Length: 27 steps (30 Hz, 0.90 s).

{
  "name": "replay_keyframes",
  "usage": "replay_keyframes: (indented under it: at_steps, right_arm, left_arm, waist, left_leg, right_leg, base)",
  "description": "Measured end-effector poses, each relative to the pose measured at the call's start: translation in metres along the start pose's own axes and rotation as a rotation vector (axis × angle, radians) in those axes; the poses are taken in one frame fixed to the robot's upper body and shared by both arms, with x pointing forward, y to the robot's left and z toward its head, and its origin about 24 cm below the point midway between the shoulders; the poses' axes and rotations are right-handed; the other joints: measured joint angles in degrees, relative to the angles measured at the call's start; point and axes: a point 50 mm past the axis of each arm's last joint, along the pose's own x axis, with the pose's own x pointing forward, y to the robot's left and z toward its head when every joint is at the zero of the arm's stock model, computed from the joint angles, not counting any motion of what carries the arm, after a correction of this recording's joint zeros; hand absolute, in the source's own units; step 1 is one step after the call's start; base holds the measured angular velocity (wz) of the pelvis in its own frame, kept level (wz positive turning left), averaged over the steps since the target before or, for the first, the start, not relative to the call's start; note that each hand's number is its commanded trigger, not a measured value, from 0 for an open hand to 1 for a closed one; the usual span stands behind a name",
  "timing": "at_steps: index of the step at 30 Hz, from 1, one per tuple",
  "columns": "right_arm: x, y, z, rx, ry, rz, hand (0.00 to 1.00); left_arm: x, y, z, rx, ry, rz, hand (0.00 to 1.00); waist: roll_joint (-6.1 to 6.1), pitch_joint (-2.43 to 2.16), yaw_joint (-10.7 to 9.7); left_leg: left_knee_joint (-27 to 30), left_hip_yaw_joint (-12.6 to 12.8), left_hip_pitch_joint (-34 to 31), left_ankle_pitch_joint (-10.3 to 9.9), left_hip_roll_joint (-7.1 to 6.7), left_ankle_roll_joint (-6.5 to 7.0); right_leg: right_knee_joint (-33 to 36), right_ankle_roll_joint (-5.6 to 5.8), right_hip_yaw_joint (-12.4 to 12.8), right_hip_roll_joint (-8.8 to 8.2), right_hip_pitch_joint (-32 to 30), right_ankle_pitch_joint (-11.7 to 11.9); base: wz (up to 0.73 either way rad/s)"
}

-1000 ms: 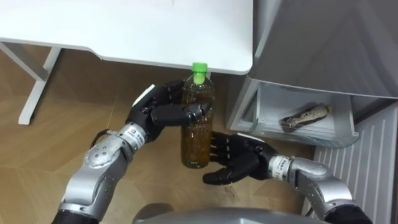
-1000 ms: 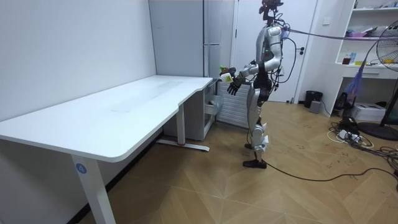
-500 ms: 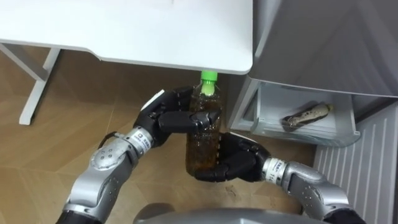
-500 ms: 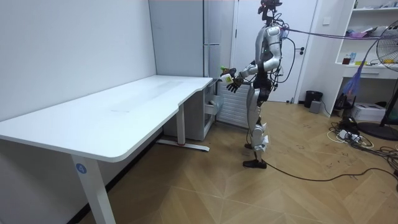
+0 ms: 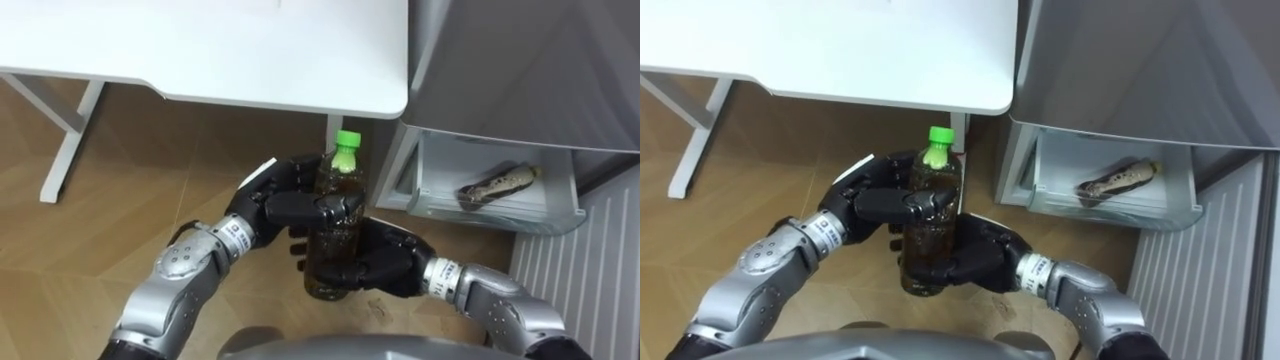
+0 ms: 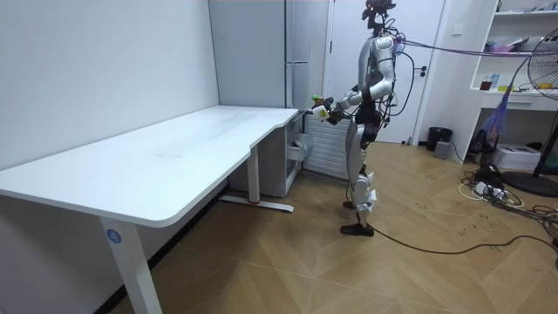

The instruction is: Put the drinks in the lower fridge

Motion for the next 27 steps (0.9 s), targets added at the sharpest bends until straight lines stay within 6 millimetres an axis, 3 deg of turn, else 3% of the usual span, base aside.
replay_keyframes:
  at_steps: [15,17,18,19,27]
  right_arm:
    - [-0.0005,0.001,-0.005,0.037,-0.02,-0.02,1.0]
    - [-0.0003,0.0012,-0.0053,0.036,-0.018,-0.019,1.0]
    - [0.0,0.0014,-0.0056,0.036,-0.017,-0.018,1.0]
    - [0.0001,0.0015,-0.0058,0.036,-0.016,-0.018,1.0]
    - [-0.0024,0.0001,-0.0058,0.033,-0.008,-0.024,1.0]
  left_arm:
    - [0.0037,-0.0039,-0.0007,-0.019,-0.015,0.031,1.0]
    - [0.0038,-0.0041,-0.0008,-0.019,-0.014,0.03,0.74]
    - [0.0038,-0.0043,-0.0009,-0.019,-0.014,0.029,0.24]
    - [0.0039,-0.0045,-0.001,-0.019,-0.013,0.028,0.0]
    - [0.0045,-0.0073,-0.0025,-0.015,-0.005,0.012,0.0]
  waist:
    - [0.02,-0.07,0.0]
    - [0.02,-0.07,0.0]
    - [0.02,-0.07,0.0]
    - [0.02,-0.07,0.0]
    - [0.02,-0.07,0.1]
  left_leg:
    - [0.0,0.0,0.0,0.0,0.0,0.0]
    - [0.0,0.0,0.0,0.0,0.0,0.0]
    - [0.0,0.0,0.0,0.0,0.0,0.0]
    - [0.0,0.0,0.0,0.0,0.0,0.0]
    - [0.0,0.0,0.0,0.0,0.0,0.0]
  right_leg:
    - [0.0,0.0,0.0,0.0,0.0,0.0]
    - [0.0,0.0,0.0,0.0,0.0,0.0]
    - [0.0,0.0,0.0,0.0,0.0,0.0]
    - [0.0,0.0,0.0,0.0,0.0,0.0]
    - [0.0,0.0,0.0,0.0,0.0,0.0]
  base:
    - [0.0]
    - [0.0]
    - [0.0]
    - [0.0]
    - [0.0]
